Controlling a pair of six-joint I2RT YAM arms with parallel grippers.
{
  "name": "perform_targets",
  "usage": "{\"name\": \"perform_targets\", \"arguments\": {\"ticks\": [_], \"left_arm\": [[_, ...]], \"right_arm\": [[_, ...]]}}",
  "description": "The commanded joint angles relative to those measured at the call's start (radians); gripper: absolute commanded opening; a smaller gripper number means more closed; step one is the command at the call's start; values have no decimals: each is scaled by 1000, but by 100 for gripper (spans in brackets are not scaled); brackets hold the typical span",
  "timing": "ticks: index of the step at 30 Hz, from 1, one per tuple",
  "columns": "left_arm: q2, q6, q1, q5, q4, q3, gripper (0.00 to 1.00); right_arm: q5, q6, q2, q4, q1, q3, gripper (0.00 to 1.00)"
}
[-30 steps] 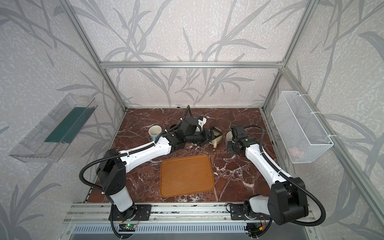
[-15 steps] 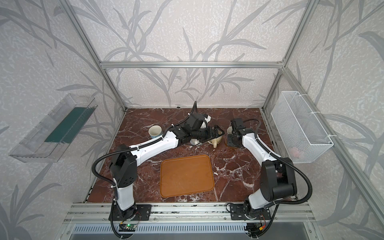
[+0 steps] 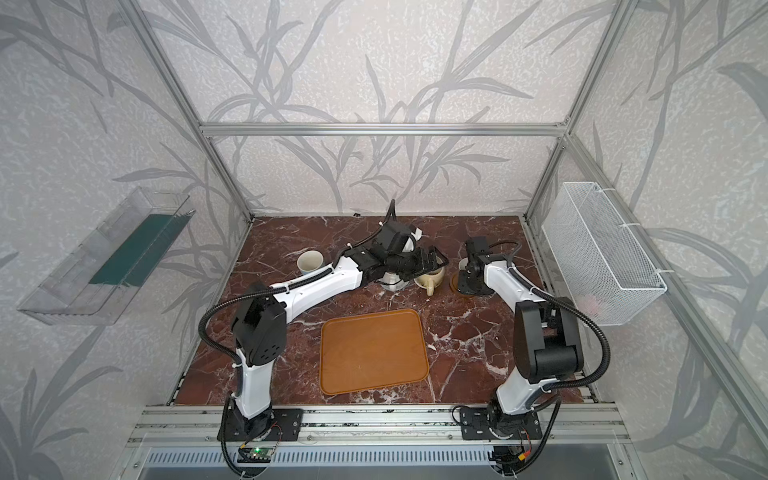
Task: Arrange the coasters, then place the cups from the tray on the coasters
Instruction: 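Lower the lavender mug onto the wooden coaster while the left gripper moves beside it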
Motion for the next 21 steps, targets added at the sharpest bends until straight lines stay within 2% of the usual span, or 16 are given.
{"name": "perform_targets", "arguments": {"ticks": [1, 16, 21], "left_arm": [[13, 10, 6, 4, 11, 8, 98], [-31, 9, 6, -16, 55, -63, 98], [-55, 20, 5, -19, 47, -78, 98]], "right_arm": [[-9, -12, -3, 44, 0, 49, 2], [-31, -8, 10, 44, 8, 1, 3], [-44, 8, 13, 51, 8, -42, 10]]}}
